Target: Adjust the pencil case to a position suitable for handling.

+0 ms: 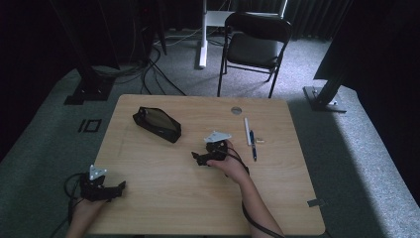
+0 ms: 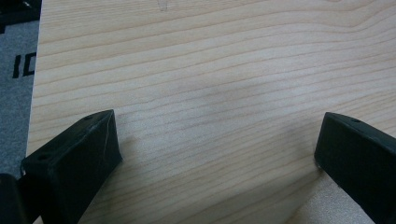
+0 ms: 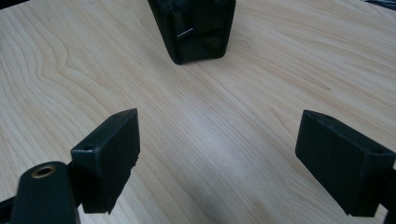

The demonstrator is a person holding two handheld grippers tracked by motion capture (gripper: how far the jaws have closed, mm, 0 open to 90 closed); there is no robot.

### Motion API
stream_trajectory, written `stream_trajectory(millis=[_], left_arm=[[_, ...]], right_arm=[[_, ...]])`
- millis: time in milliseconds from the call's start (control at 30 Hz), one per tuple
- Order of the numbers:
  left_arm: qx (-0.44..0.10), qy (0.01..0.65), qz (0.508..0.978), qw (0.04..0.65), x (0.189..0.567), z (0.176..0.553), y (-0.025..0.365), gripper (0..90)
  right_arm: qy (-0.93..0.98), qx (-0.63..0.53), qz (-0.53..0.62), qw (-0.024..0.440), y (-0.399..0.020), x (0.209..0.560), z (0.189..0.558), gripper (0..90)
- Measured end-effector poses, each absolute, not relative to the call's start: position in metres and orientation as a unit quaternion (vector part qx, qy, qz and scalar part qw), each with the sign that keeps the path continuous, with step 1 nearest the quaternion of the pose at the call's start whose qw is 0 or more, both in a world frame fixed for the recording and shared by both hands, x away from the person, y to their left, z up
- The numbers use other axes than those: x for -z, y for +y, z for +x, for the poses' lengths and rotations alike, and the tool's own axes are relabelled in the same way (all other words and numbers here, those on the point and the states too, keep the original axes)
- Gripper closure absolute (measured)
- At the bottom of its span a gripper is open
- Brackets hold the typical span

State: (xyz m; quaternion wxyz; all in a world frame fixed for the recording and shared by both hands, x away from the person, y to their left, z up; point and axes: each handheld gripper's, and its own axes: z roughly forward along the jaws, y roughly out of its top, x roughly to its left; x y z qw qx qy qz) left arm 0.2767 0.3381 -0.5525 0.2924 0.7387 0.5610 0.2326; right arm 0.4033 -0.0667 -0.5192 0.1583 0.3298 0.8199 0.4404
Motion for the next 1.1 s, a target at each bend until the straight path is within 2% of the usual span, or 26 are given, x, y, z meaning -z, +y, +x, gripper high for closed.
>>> stream_trajectory(millis=[1100], left_arm=[[-0.233, 0.561, 0.739, 0.292, 0.552, 0.277, 0.338, 0.3]], right_arm=[[0.814, -0.461, 0.322, 0.144, -0.026, 0.515, 0.43, 14.2]])
